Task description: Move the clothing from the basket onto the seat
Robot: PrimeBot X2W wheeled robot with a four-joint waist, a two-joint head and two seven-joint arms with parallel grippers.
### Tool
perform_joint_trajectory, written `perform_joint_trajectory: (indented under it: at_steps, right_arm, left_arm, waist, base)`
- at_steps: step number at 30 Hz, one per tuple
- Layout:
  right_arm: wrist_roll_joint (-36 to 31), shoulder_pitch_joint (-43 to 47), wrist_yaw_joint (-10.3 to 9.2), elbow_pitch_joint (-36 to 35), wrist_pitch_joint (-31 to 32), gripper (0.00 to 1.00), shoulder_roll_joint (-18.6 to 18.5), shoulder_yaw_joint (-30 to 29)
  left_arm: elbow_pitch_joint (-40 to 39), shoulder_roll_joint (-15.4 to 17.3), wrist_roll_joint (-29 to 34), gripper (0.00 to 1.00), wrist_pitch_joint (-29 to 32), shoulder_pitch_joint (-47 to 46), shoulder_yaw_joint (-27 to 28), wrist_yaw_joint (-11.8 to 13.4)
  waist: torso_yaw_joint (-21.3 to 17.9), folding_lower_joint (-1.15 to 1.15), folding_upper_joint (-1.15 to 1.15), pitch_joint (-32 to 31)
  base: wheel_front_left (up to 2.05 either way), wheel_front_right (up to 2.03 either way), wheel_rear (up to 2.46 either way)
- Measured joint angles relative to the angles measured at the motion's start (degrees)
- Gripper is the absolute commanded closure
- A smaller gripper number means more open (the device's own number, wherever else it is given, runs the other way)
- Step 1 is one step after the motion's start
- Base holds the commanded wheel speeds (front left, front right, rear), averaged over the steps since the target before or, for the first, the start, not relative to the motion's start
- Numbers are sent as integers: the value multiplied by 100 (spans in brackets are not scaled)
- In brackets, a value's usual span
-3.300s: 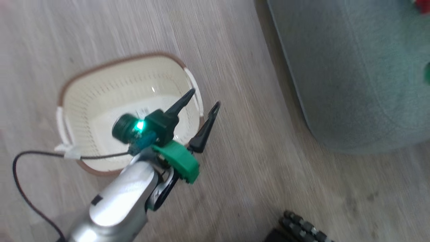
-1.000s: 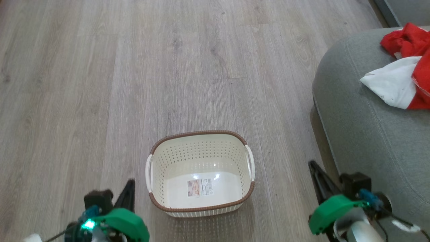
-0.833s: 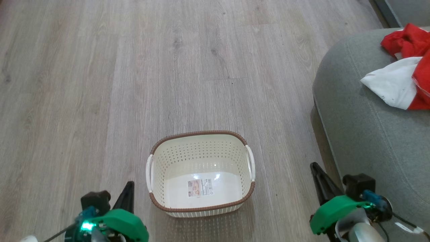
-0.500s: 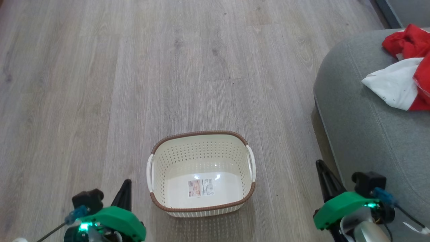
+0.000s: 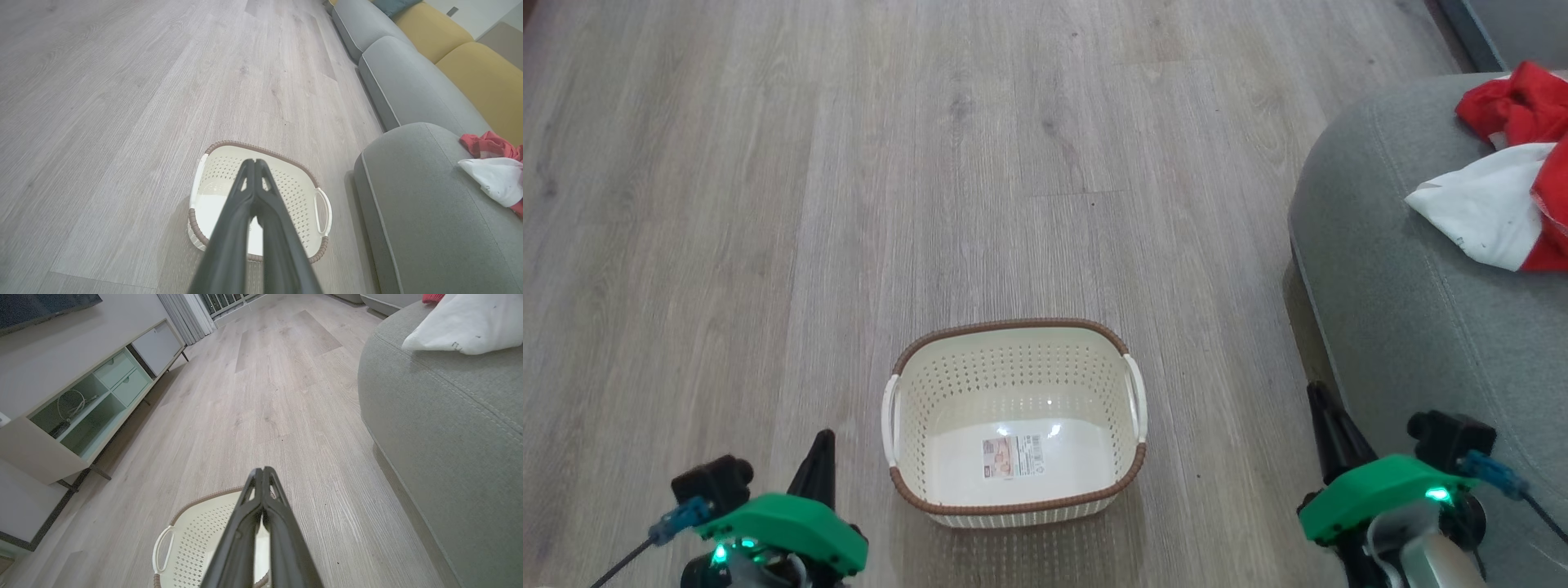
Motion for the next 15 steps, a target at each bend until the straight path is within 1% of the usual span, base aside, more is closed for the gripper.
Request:
perform_joint_trajectory:
  at_steps: [15]
  right_arm:
    - [933,0,0,-132,246,100,14,-151]
  left_arm:
    - [-177,-9,-849,100,241,0,145,-58]
  waist:
    - [33,0,0,-8]
  base:
    - [0,0,0]
